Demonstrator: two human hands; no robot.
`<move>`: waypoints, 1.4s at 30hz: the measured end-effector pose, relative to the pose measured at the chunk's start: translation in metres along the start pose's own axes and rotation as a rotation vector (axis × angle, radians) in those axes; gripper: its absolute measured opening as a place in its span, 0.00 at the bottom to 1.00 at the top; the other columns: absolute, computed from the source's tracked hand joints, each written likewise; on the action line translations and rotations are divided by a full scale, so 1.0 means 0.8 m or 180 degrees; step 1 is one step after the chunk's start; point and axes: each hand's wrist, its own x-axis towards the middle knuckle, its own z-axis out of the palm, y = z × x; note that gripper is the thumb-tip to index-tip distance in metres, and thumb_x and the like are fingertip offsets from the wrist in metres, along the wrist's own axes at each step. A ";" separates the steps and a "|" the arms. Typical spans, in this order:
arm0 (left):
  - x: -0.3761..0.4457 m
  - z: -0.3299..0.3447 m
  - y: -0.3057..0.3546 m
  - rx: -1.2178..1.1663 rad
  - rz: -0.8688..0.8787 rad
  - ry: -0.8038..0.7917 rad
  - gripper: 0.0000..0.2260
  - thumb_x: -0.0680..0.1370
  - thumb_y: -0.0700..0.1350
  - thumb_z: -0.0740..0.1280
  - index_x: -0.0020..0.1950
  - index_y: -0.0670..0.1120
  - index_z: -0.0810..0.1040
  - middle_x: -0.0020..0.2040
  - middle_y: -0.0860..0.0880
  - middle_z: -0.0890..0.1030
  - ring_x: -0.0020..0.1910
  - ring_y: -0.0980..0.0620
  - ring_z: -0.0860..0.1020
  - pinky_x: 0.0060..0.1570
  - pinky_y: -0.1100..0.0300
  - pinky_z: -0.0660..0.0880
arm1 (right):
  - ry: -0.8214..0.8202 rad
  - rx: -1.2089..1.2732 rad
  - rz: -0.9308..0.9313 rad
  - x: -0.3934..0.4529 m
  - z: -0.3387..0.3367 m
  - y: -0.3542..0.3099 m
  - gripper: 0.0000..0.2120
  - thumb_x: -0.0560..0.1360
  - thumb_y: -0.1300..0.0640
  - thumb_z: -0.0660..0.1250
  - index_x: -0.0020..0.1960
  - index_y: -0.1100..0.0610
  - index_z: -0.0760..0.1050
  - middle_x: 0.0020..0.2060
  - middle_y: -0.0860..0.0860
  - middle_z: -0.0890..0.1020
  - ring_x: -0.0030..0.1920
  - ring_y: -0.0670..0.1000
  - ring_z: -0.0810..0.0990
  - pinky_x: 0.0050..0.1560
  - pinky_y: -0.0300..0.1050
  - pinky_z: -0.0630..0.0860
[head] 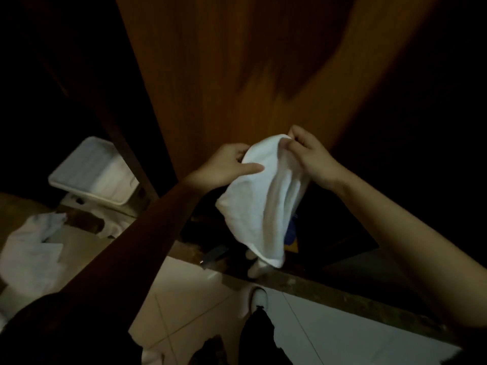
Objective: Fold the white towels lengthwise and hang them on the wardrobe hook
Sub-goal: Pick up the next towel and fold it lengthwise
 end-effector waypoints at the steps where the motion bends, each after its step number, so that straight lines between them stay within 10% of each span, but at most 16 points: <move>1: -0.013 -0.006 0.019 0.0041 0.0089 -0.0069 0.09 0.73 0.45 0.71 0.50 0.41 0.80 0.46 0.46 0.83 0.43 0.58 0.79 0.44 0.62 0.74 | 0.0181 0.0014 -0.0007 -0.014 -0.007 -0.021 0.15 0.80 0.63 0.57 0.36 0.52 0.61 0.31 0.46 0.65 0.29 0.38 0.64 0.31 0.32 0.63; 6: -0.066 -0.026 0.118 0.0050 0.0787 0.0183 0.10 0.78 0.42 0.65 0.42 0.57 0.77 0.43 0.52 0.79 0.43 0.57 0.77 0.44 0.62 0.71 | 0.0374 0.0057 0.0037 -0.074 -0.039 -0.105 0.06 0.76 0.55 0.66 0.42 0.56 0.71 0.37 0.49 0.76 0.37 0.44 0.74 0.40 0.36 0.71; 9: -0.089 -0.037 0.173 0.0193 0.1177 -0.0036 0.15 0.78 0.41 0.62 0.42 0.62 0.77 0.40 0.61 0.80 0.41 0.66 0.76 0.41 0.71 0.69 | -0.0057 0.0205 0.0321 -0.101 -0.054 -0.144 0.19 0.68 0.45 0.71 0.51 0.57 0.79 0.46 0.54 0.83 0.46 0.52 0.82 0.49 0.46 0.77; 17: -0.113 -0.033 0.226 0.0515 0.1662 0.0267 0.10 0.77 0.39 0.65 0.38 0.53 0.76 0.31 0.60 0.76 0.33 0.67 0.73 0.35 0.73 0.66 | 0.0035 -0.0361 -0.0228 -0.134 -0.071 -0.216 0.08 0.72 0.54 0.71 0.39 0.55 0.73 0.34 0.47 0.78 0.32 0.40 0.77 0.32 0.32 0.72; 31: -0.120 -0.072 0.204 0.1131 0.0567 0.0107 0.26 0.66 0.52 0.77 0.24 0.48 0.60 0.23 0.52 0.63 0.24 0.54 0.61 0.28 0.59 0.56 | 0.1955 0.0001 -0.1040 -0.150 -0.139 -0.245 0.10 0.77 0.55 0.65 0.37 0.49 0.77 0.34 0.44 0.77 0.37 0.41 0.74 0.40 0.36 0.71; 42: -0.100 -0.090 0.206 -0.0457 -0.0196 0.1354 0.06 0.71 0.49 0.74 0.40 0.47 0.82 0.38 0.50 0.81 0.37 0.54 0.77 0.31 0.66 0.71 | 0.2540 -0.0788 -0.0760 -0.164 -0.201 -0.203 0.07 0.76 0.55 0.66 0.40 0.53 0.78 0.35 0.47 0.80 0.41 0.48 0.78 0.39 0.37 0.69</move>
